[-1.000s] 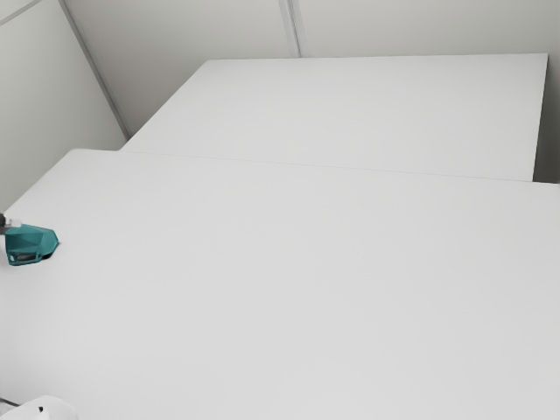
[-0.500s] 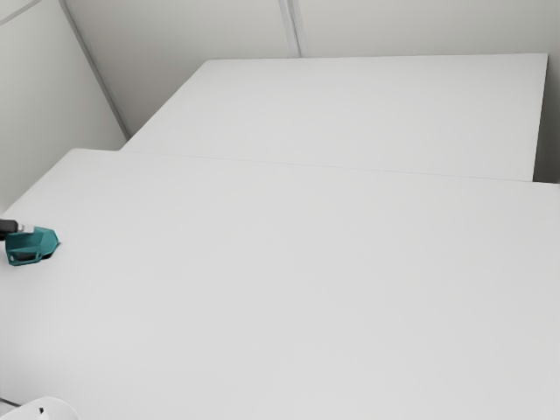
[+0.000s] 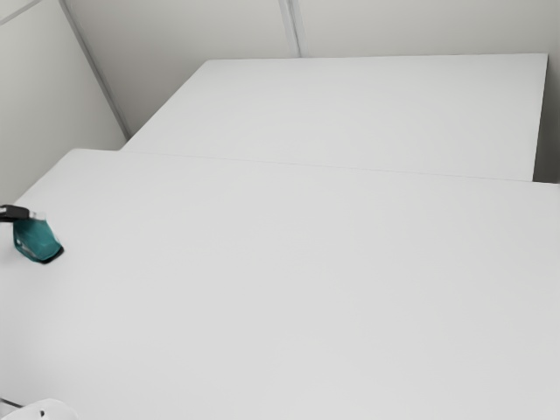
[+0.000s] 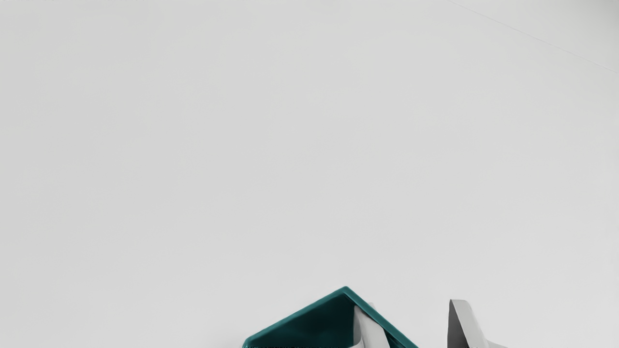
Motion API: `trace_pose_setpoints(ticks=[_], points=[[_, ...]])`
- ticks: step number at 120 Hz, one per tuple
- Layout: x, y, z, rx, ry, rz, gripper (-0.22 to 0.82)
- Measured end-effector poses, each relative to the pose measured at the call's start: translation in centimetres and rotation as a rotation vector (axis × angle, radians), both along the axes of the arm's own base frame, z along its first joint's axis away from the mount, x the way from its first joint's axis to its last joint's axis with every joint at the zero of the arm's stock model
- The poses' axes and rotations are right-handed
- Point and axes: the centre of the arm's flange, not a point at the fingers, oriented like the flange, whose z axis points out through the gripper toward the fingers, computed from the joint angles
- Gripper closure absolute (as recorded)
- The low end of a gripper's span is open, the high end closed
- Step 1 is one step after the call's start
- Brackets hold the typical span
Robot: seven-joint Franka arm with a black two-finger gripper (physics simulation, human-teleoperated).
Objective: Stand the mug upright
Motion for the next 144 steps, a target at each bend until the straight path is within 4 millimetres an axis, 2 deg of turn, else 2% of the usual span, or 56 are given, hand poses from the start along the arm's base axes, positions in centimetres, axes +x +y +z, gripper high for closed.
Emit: trace_pose_setpoints(ticks=[10, 17, 33, 41, 49, 64, 77, 85, 105, 127, 144], points=[[0.4, -1.0, 0.2, -0.003, 0.011, -0.013, 0.72], [0.7, -1.7, 0.1, -0.002, 0.025, -0.020, 0.80], [1.0, -3.2, 1.4, 0.017, 0.056, -0.030, 0.74], [1.4, -4.3, 2.2, 0.038, 0.087, -0.045, 0.76], [2.4, -5.8, 4.0, 0.078, 0.122, -0.075, 0.78], [4.0, -10.2, 8.4, 0.173, 0.202, -0.131, 0.79], [4.7, -13.7, 10.7, 0.231, 0.276, -0.156, 0.79], [5.2, -16.3, 12.3, 0.272, 0.323, -0.173, 0.79], [6.9, -23.7, 14.5, 0.361, 0.418, -0.198, 0.79], [8.4, -35.0, 16.0, 0.485, 0.484, -0.229, 0.79], [8.6, -42.3, 16.4, 0.600, 0.508, -0.208, 0.79]])
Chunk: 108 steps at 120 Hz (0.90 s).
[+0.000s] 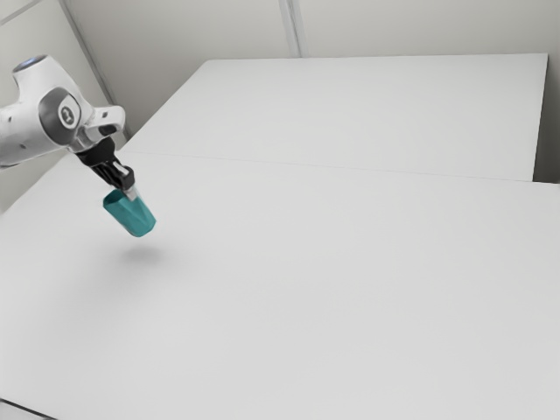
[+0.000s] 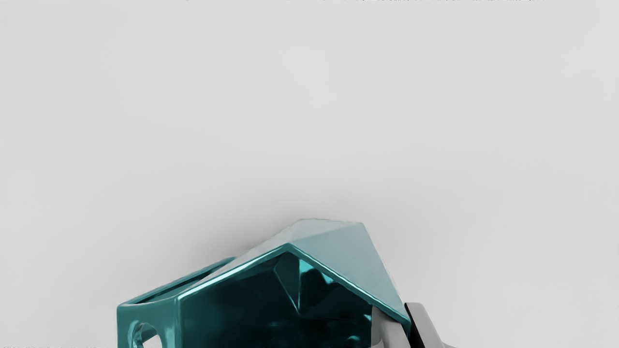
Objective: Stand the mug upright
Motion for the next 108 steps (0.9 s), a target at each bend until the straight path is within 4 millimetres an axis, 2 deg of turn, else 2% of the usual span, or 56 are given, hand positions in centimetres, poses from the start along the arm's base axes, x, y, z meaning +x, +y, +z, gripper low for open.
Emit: trace_pose_setpoints(ticks=[27, 38, 45, 72, 108], points=[[-0.5, -9.6, 0.0, 0.199, -0.013, 0.015, 0.79], [-1.0, -12.1, -1.0, 0.233, -0.017, 0.057, 0.79], [-1.3, -12.4, -1.8, 0.241, -0.015, 0.112, 0.79], [-2.4, -10.9, -4.6, 0.237, 0.004, 0.360, 0.79], [-1.9, -12.6, -7.7, 0.216, 0.016, 0.557, 0.79]])
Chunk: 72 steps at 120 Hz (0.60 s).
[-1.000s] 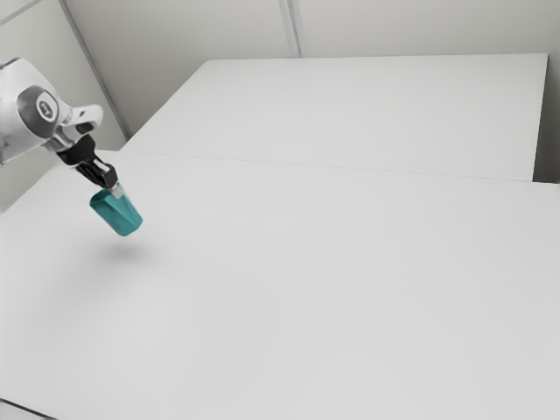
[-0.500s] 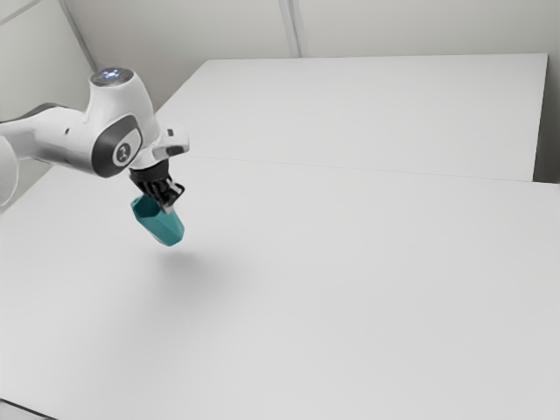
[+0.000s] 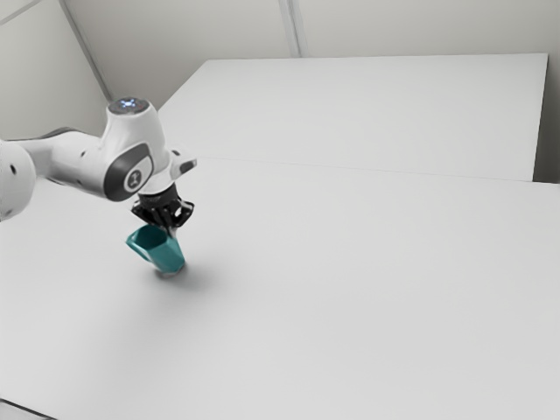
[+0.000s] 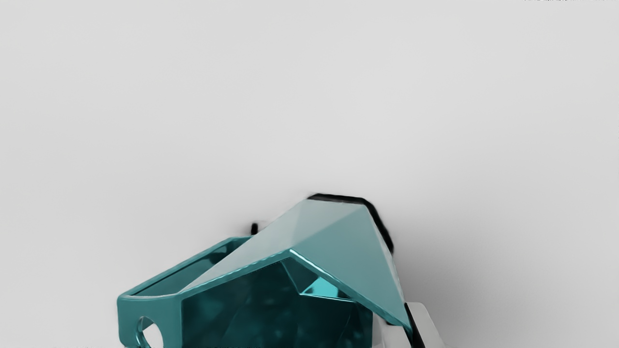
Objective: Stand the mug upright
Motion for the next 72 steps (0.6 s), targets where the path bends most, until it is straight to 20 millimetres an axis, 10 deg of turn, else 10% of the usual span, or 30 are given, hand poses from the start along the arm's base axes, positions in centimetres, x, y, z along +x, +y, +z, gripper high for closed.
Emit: trace_pose_setpoints(ticks=[29, 72], points=[[0.6, -1.5, -1.5, -0.015, -0.022, 0.097, 0.79], [0.3, -1.0, 0.0, -0.021, -0.062, 0.211, 0.17]])
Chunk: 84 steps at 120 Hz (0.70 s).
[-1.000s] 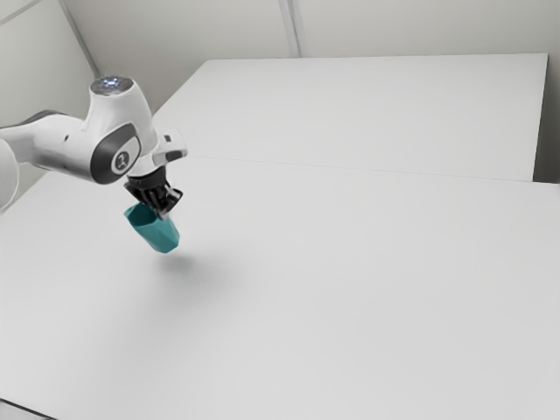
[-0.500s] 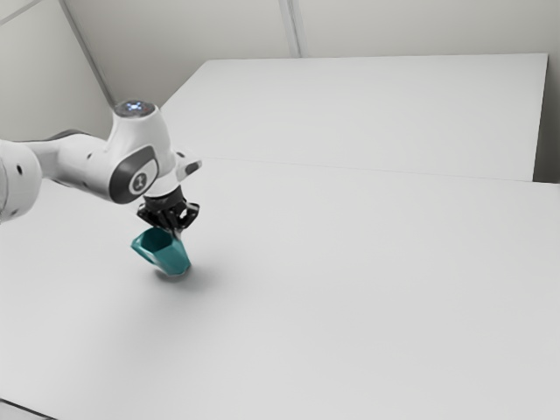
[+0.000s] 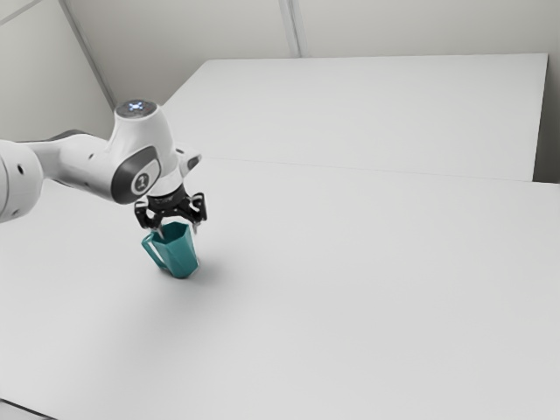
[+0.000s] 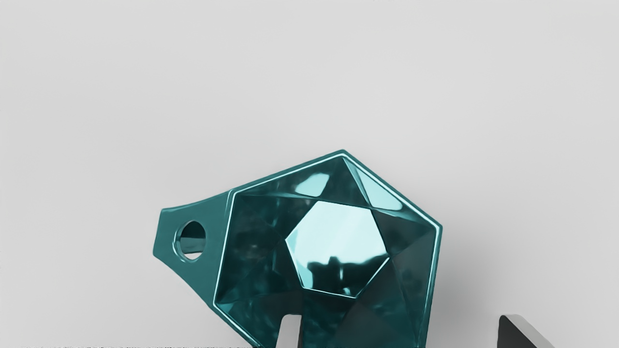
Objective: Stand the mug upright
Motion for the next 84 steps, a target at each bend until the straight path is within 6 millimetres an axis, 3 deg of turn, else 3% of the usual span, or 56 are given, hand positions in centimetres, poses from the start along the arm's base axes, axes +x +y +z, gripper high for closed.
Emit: trace_pose_setpoints(ticks=[25, 52, 84], points=[[-0.5, 0.0, 2.8, 0.005, -0.030, 0.039, 0.06], [-0.7, -4.8, 6.6, 0.009, -0.025, -0.016, 0.02], [0.5, -5.8, 11.9, 0.015, -0.037, -0.071, 0.01]])
